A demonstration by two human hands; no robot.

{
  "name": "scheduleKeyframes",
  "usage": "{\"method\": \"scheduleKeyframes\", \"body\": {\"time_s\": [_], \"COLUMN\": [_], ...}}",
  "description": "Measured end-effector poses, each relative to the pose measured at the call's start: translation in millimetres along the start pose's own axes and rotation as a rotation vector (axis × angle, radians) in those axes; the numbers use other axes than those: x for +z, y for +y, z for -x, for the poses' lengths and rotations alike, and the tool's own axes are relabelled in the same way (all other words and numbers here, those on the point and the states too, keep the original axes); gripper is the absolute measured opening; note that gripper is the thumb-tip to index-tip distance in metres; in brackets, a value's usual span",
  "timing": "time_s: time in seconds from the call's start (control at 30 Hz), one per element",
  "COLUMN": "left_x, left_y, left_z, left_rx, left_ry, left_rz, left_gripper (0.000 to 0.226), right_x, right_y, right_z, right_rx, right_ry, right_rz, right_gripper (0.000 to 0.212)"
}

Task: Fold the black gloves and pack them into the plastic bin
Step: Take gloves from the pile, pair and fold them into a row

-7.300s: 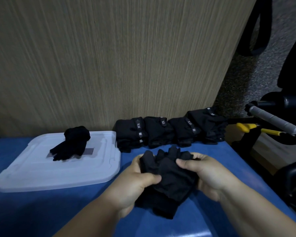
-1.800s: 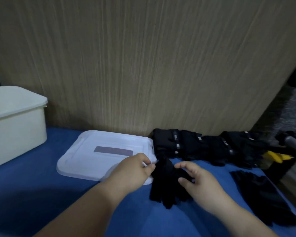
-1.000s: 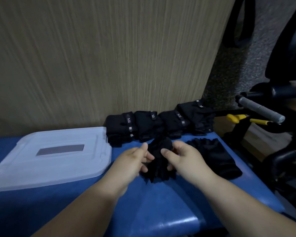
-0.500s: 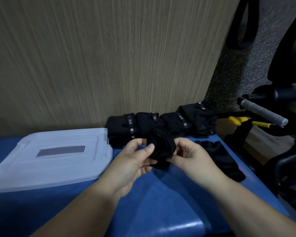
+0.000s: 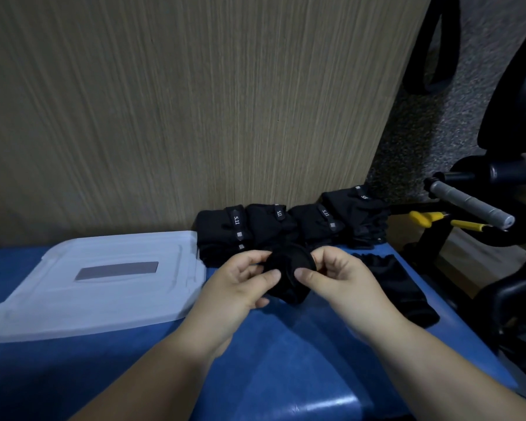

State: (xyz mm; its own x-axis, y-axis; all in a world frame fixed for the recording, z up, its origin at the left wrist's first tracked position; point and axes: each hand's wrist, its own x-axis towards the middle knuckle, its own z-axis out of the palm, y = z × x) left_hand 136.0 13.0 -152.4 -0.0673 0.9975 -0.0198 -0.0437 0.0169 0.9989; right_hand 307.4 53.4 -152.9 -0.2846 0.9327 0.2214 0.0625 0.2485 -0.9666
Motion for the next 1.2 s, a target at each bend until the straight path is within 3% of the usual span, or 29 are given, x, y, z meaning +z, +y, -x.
{"method": "scheduleKeyframes", "body": {"time_s": [0.17,0.4,0.6,0.8,0.97,1.07,1.2], "left_x": [-4.0,-1.9,-0.4,0.5,0.8,1.2,4.2], "left_y": [3.4,-2.1,-3.9,-4.1,-4.4,-0.9,6.1], "left_z": [1.4,0.2,0.0,-0.1,-2.4,-1.5,6.8], "left_rx": [-0.046,0.024,0.149,0.279,0.270,0.232,0.173], "left_ry": [-0.113,-0.130,-0.028,0.222,0.303,0.270,0.121], "left_rz": [0.130,-0.065,-0.248,-0.470,-0.463,-0.416,-0.341], "left_gripper": [0.027,0.013,0.031,0.030,0.028,0.023,0.011], "right_x": [-4.7,-4.4,-1.1,5.4,5.7,4.5,3.7], "right_y": [2.7,2.8,0.8,-1.1,-3.1,-2.7,-2.9], "right_z": [-1.3,1.7,2.7,1.8,4.2,4.1,-0.6], "right_rx": [-0.012,-0.074,-0.097,-0.055,0.052,0.018,-0.008], "right_ry": [0.076,0.058,0.149,0.163,-0.096,-0.112,0.008], "right_rz": [0.066,0.219,0.321,0.241,-0.080,-0.089,-0.090], "right_gripper": [0.025,0.029,0.027,0.027,0.022,0.033,0.032]}}
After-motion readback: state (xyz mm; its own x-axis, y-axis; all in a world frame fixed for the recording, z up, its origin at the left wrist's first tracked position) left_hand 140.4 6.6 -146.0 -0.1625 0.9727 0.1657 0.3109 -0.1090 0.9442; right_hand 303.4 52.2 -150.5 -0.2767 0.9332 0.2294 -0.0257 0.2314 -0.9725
